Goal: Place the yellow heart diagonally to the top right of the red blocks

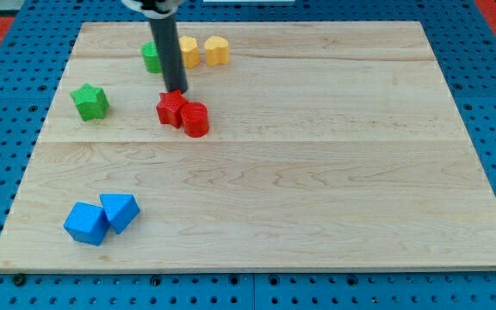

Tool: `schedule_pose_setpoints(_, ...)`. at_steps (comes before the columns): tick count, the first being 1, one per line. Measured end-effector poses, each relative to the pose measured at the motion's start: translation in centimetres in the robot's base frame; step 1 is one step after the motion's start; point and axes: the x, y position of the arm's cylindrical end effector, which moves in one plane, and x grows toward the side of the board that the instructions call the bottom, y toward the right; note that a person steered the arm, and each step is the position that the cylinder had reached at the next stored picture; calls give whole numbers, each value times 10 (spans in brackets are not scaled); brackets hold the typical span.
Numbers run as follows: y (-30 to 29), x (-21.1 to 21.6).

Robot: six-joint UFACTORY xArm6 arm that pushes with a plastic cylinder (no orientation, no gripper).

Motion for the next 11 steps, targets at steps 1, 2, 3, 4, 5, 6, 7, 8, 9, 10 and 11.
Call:
schedule_pose_setpoints(1,0,-21)
schedule_pose_setpoints(2,0,-34)
schedule_pose_setpoints(3,-36,-34)
schedule_pose_setpoints(4,-76,-50)
schedule_pose_setpoints(5,-90,-59)
schedule_pose_setpoints(6,-81,-59)
schedule_pose_setpoints(7,-34,-63)
schedule_pose_setpoints(8,-24,-78)
schedule_pose_setpoints(9,21,-87)
schedule_pose_setpoints(10,71,-85)
schedule_pose_setpoints(11,73,-74)
